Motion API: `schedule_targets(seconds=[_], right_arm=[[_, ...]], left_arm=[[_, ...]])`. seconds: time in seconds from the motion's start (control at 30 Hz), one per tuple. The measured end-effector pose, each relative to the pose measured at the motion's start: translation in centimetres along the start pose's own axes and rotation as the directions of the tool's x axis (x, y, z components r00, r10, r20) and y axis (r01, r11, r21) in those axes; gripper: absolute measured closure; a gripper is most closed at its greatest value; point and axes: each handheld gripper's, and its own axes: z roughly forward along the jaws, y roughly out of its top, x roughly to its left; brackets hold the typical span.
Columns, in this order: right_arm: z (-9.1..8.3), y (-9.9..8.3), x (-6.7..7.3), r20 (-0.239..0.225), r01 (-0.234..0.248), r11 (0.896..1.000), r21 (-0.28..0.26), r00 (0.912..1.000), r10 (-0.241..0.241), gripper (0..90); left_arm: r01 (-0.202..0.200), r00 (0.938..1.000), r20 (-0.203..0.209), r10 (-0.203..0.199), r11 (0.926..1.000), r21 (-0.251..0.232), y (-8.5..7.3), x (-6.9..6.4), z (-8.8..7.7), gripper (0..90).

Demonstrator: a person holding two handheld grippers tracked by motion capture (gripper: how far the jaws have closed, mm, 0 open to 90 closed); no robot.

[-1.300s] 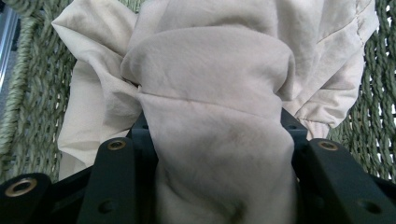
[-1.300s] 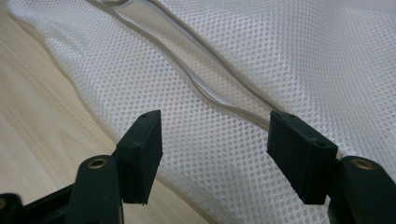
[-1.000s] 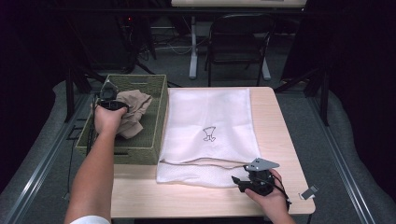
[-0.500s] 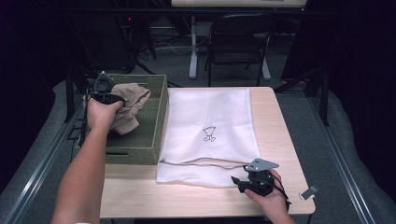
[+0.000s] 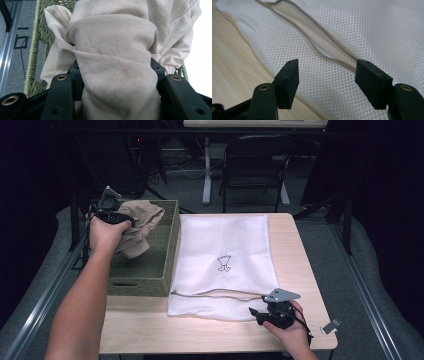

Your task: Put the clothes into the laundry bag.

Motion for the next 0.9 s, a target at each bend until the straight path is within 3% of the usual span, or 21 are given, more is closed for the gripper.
schedule_targets(seconds=[0.17, 0.27, 0.37, 0.6, 0.67, 0.73, 0.8, 0.9], right_arm=[[-0.3, 0.3, 0.1, 0.004, 0.012, 1.000, -0.009, 0.9999, -0.012, 35.5], [-0.8, 0.7, 0.1, 0.005, 0.010, 0.999, -0.046, 0.9999, -0.010, 35.4], [-1.2, 1.3, 0.1, 0.002, 0.006, 0.998, -0.060, 1.0000, -0.006, 36.1], [-1.3, 2.6, 1.0, -0.067, -0.003, 0.999, -0.036, 0.9977, 0.000, 40.3], [-1.2, 3.1, 1.1, -0.085, 0.017, 1.000, -0.022, 0.9962, -0.019, 42.4], [-1.1, 3.6, 1.1, -0.077, 0.037, 0.999, -0.012, 0.9963, -0.038, 42.2], [-1.1, 4.0, 1.0, -0.059, 0.015, 1.000, 0.001, 0.9982, -0.015, 41.3], [-1.0, 4.8, 0.8, -0.057, 0.014, 1.000, -0.024, 0.9982, -0.015, 50.8]], left_arm=[[-0.016, 0.9999, -0.007, 0.016, 0.9998, -0.008, 0.2, -0.2, -0.8, 48.9], [-0.023, 0.9997, -0.005, 0.023, 0.9996, -0.018, 0.2, -0.5, -1.3, 48.9], [-0.027, 0.9994, 0.021, 0.028, 0.9991, -0.031, 0.2, -0.7, -1.8, 48.9], [-0.058, 0.9977, 0.032, 0.059, 0.9975, -0.040, 0.2, -1.3, -2.8, 48.8], [-0.067, 0.9971, 0.034, 0.069, 0.9967, -0.046, 0.2, -1.5, -3.2, 48.8], [-0.077, 0.9963, 0.034, 0.079, 0.9958, -0.050, 0.1, -1.7, -3.4, 48.8], [-0.079, 0.9957, 0.045, 0.081, 0.9956, -0.050, 0.1, -1.8, -3.6, 48.8], [-0.085, 0.9949, 0.051, 0.087, 0.9952, -0.048, 0.0, -1.9, -3.8, 48.7]])
